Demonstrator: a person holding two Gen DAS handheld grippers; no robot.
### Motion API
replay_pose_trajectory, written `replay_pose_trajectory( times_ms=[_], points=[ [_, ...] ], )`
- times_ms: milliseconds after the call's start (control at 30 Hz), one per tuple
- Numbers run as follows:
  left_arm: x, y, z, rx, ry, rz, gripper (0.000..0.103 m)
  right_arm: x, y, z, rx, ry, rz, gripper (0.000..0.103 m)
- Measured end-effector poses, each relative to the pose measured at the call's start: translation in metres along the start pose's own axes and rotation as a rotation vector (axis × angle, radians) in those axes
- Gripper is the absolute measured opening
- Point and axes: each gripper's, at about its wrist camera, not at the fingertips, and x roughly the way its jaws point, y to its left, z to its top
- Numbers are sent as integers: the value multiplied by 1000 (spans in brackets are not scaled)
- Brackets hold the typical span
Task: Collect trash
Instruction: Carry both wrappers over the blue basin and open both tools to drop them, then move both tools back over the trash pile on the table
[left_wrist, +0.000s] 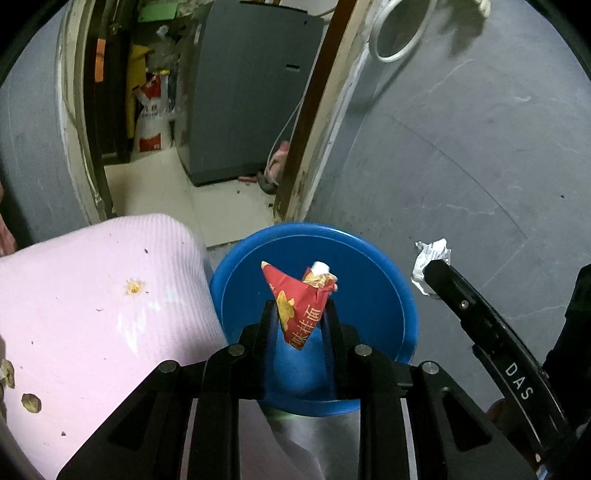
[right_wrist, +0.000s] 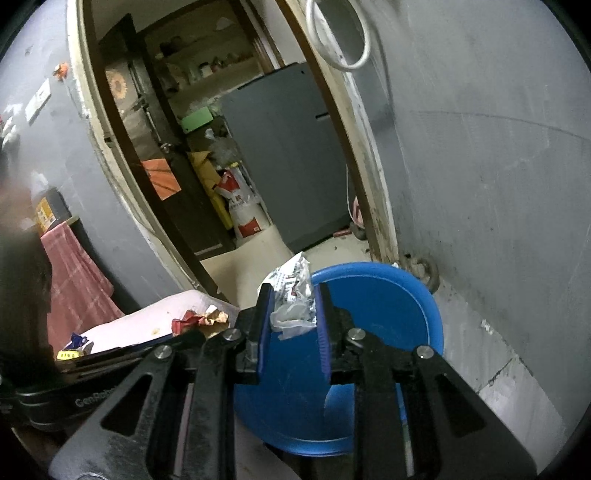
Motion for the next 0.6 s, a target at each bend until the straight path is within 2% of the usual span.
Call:
replay_pose_trajectory(
  times_ms=[67, 133, 200, 400, 600],
  points=[
    [2, 1, 0, -8, 13, 0, 23, 3, -2, 1, 14, 10, -1, 25],
    [1, 3, 0, -14, 16, -3, 31, 5, -4, 1, 26, 18, -3, 27],
    [-3, 3, 1, -27, 10, -6, 35, 6, -5, 1, 35, 19, -3, 30],
    [-10, 7, 4, -52, 6, 8, 36, 2, -5, 3, 41, -2, 0, 41],
    [-43, 12, 4, -56, -101, 46, 54, -15, 8, 6, 8, -86, 24, 58]
  ],
)
